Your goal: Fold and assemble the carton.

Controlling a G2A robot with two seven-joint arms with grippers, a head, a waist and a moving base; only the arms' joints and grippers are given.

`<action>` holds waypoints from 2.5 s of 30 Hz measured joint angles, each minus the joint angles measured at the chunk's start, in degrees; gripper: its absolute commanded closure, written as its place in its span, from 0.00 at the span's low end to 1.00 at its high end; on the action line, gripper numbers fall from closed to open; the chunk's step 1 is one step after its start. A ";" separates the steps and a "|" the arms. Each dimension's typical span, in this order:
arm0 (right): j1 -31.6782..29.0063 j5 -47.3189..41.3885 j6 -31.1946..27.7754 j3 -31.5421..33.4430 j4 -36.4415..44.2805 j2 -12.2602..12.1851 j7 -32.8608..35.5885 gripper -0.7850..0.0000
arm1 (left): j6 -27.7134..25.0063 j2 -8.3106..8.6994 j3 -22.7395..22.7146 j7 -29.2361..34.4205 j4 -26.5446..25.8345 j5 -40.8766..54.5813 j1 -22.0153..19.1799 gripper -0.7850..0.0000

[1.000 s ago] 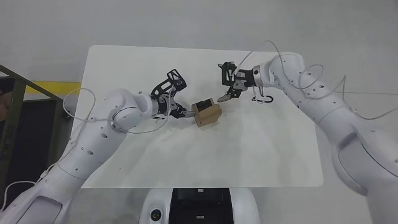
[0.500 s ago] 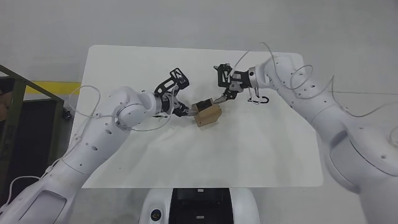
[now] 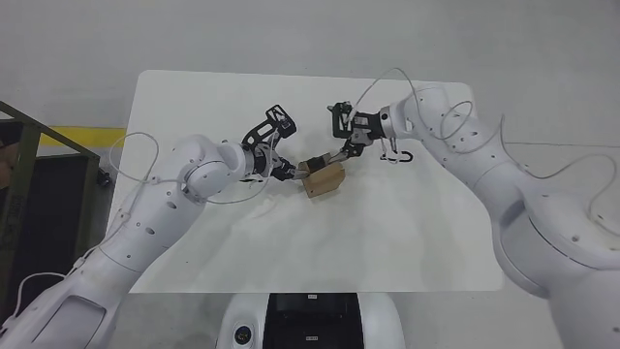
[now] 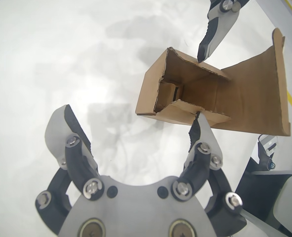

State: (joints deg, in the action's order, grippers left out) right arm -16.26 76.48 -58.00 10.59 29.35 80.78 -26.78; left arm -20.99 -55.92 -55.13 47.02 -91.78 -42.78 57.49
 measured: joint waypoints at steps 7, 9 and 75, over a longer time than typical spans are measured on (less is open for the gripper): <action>0.25 0.62 0.00 -0.87 -1.72 1.08 -1.53 0.00 | 1.36 -0.30 0.19 0.27 -1.06 -0.74 -0.18 0.00; 0.21 0.92 0.00 -0.86 -2.12 1.40 -1.70 0.00 | 1.37 -0.36 0.19 0.28 -1.26 -0.94 -0.25 0.00; 0.38 7.83 0.00 -0.85 -9.76 3.96 -10.33 0.00 | 5.29 -4.16 4.75 0.89 0.43 -6.91 -2.50 0.00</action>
State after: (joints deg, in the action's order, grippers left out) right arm -15.88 84.31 -58.00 9.74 19.59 84.74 -37.11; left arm -15.71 -60.08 -50.38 47.91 -91.35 -49.68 54.99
